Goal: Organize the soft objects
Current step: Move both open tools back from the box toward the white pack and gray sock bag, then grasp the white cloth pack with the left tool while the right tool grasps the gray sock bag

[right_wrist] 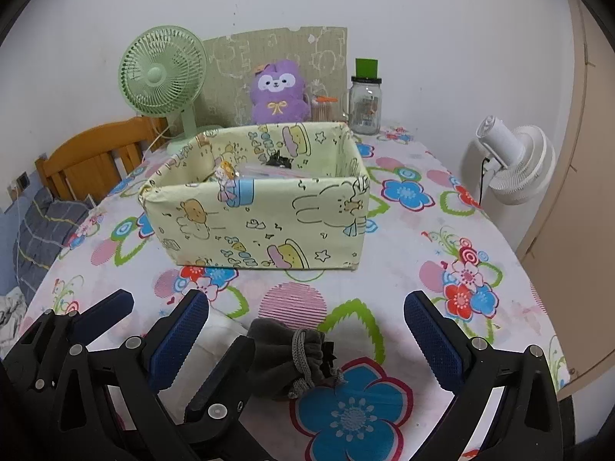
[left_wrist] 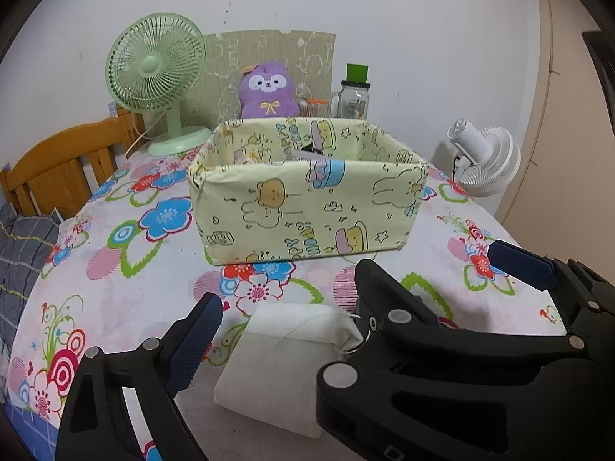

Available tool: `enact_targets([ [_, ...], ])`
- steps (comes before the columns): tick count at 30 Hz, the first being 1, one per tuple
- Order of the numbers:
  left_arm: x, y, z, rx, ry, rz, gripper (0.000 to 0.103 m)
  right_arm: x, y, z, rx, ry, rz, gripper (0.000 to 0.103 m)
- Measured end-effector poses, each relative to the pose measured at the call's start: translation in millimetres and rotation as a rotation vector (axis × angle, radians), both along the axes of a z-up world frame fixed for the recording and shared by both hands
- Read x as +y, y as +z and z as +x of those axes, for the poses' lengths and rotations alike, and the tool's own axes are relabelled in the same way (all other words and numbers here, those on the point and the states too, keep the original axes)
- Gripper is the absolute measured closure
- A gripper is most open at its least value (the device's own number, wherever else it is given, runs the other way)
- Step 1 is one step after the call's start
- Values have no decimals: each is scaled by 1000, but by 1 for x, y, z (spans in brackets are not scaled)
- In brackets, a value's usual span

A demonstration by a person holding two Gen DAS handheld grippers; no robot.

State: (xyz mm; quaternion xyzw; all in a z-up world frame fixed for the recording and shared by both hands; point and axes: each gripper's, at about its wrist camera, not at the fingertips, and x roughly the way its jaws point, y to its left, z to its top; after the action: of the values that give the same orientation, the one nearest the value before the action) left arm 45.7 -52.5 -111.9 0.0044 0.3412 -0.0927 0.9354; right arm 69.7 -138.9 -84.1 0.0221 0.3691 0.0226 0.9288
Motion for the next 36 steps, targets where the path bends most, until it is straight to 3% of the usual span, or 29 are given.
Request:
enact_targets([
  [15, 2, -28, 9, 90, -2, -24, 15, 3, -28, 8, 68, -13, -12, 0],
  [23, 1, -31, 11, 101, -21, -50, 31, 2, -29, 10, 74, -16, -8, 0],
  [30, 2, -27, 8, 95, -27, -54, 56, 4, -26, 7, 62, -4, 3, 0],
  [36, 9, -26, 7, 94, -8, -38, 62, 10, -25, 7, 63, 11, 3, 0],
])
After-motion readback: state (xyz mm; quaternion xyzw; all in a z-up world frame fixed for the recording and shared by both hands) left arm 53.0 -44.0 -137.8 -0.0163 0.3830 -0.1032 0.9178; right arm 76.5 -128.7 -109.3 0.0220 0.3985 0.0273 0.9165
